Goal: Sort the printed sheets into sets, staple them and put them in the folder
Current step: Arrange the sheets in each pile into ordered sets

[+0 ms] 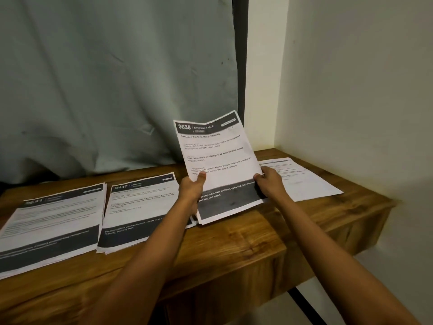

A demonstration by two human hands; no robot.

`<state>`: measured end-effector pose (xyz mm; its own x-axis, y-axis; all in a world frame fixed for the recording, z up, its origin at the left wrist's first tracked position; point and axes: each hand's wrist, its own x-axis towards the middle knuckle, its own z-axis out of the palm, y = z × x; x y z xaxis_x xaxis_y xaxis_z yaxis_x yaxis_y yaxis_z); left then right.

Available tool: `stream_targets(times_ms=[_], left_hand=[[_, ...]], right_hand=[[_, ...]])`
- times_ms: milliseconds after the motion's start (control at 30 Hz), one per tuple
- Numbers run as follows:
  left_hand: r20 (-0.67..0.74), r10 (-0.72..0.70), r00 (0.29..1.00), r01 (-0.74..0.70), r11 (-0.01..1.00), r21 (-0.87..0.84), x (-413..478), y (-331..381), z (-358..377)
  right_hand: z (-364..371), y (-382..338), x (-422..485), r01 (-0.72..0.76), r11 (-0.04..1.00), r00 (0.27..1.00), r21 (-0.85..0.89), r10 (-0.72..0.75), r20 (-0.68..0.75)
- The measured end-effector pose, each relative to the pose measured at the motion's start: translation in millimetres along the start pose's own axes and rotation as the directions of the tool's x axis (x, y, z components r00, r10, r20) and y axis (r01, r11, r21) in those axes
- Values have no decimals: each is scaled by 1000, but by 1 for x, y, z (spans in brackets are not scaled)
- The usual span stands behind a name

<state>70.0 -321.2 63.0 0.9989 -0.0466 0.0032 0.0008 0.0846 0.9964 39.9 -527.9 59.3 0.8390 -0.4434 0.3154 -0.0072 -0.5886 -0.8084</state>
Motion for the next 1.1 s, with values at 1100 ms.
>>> stream_targets(times_ms=[1100], left_hand=[[282, -135, 950, -225, 331, 916, -17, -31, 38]], right_hand=[[27, 31, 32, -164, 891, 986, -423, 146, -75]])
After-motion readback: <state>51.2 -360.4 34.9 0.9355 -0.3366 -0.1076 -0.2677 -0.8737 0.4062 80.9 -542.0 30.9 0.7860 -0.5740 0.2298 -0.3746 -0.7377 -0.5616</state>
